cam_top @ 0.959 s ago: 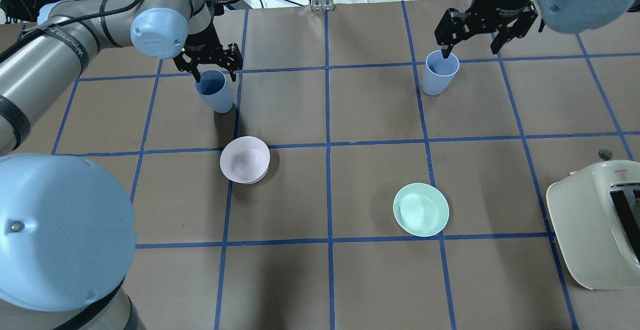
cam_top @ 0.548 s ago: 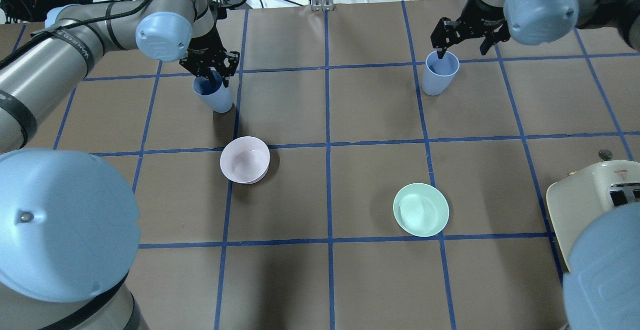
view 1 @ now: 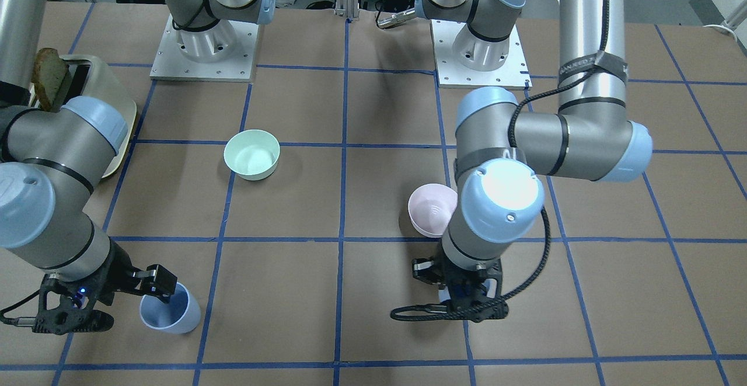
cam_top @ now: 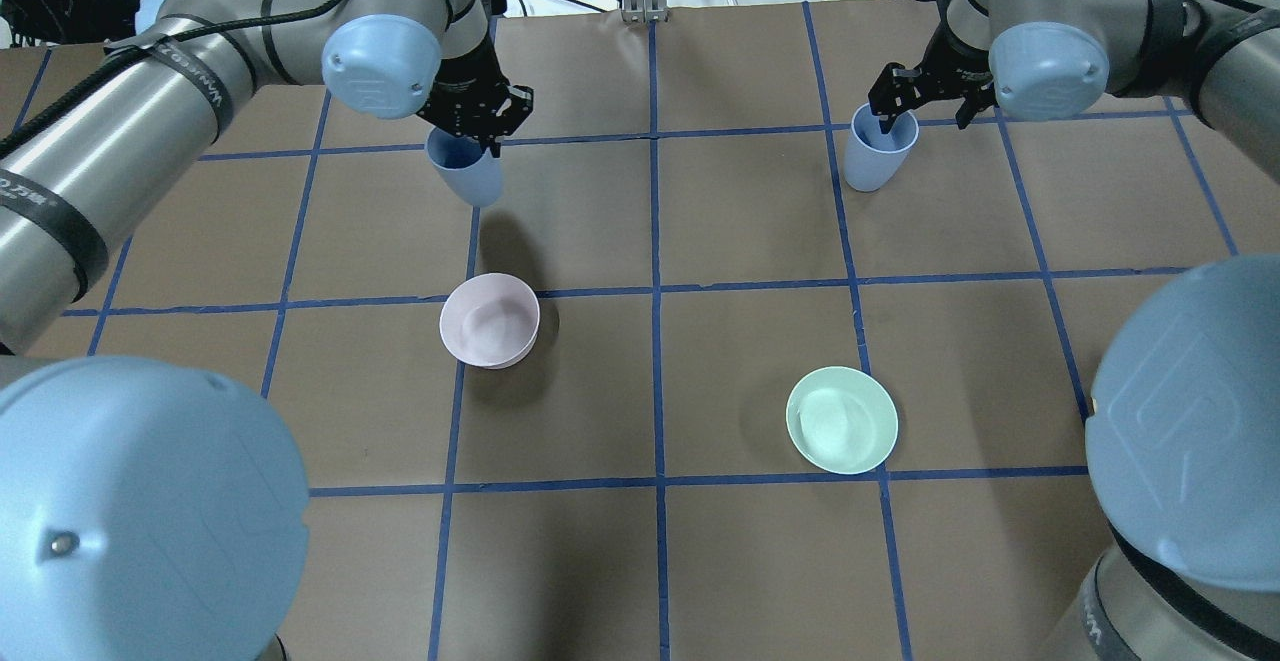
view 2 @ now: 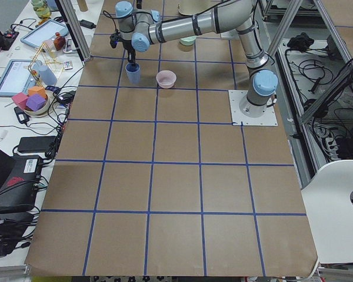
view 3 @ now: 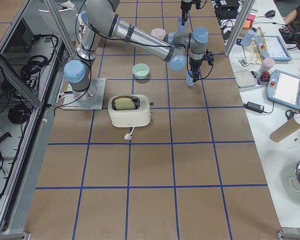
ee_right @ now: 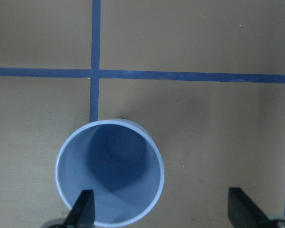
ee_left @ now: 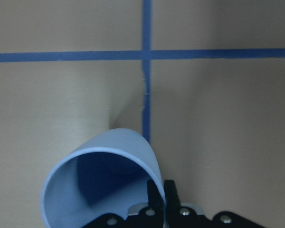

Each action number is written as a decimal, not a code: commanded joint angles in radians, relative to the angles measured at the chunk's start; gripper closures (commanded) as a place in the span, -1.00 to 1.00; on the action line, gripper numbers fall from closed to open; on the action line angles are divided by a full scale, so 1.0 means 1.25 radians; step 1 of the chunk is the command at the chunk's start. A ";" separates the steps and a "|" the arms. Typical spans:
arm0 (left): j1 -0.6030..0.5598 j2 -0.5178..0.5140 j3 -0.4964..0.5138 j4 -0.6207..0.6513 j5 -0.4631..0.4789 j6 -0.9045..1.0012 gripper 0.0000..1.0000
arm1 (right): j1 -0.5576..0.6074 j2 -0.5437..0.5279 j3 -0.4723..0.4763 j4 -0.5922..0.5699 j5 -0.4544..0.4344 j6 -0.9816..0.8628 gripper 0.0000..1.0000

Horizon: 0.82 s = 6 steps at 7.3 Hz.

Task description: Stack blue cups with both arms

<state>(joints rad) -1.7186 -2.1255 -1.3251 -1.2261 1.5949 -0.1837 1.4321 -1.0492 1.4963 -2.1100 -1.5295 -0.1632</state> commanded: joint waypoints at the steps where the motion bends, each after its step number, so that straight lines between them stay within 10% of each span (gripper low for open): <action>1: -0.123 -0.021 0.038 0.021 -0.003 -0.196 1.00 | -0.003 0.015 0.008 -0.006 0.001 0.003 -1.00; 4: -0.220 -0.040 0.010 0.020 0.004 -0.255 1.00 | -0.003 0.020 0.004 -0.004 0.010 -0.003 0.89; 6: -0.227 -0.046 -0.047 0.033 0.010 -0.267 1.00 | -0.003 0.014 -0.004 0.003 0.010 -0.004 1.00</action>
<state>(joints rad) -1.9923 -2.1787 -1.3428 -1.1909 1.6011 -0.5078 1.4282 -1.0271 1.4968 -2.1121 -1.5177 -0.1693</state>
